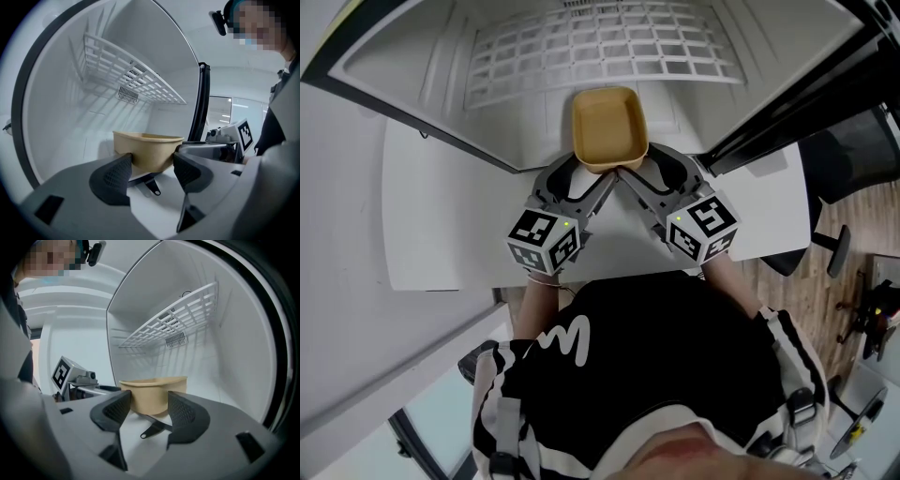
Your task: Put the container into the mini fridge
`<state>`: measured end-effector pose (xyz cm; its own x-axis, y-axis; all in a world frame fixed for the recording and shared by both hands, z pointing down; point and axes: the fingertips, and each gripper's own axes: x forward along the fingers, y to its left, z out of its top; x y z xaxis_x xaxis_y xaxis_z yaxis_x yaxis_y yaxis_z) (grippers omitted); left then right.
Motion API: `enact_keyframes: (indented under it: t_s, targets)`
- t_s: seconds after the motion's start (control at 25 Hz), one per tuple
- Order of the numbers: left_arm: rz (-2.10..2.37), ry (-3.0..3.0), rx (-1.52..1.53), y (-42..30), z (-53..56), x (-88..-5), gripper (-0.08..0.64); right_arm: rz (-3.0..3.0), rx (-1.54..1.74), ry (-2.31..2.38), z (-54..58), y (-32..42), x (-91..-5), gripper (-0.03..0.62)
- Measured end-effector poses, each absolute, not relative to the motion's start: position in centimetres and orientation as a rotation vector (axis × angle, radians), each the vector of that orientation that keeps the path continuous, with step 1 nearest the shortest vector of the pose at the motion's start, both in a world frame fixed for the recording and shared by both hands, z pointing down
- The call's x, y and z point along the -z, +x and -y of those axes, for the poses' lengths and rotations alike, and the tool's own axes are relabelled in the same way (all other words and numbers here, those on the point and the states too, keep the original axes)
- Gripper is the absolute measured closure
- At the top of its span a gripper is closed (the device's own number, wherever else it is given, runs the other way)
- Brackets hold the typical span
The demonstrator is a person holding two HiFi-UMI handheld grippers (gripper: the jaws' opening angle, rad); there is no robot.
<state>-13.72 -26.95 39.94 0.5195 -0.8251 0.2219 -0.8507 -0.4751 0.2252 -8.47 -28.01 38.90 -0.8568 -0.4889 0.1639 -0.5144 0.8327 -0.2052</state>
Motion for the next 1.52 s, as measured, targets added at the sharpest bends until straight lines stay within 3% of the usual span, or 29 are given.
enact_keyframes:
  t_s: [1.52]
  targets:
    - [1.344, 2.38, -0.089, -15.0, 30.6, -40.9, 0.276, 2.85, -0.396, 0.848, 31.4, -9.6, -39.8, 0.337]
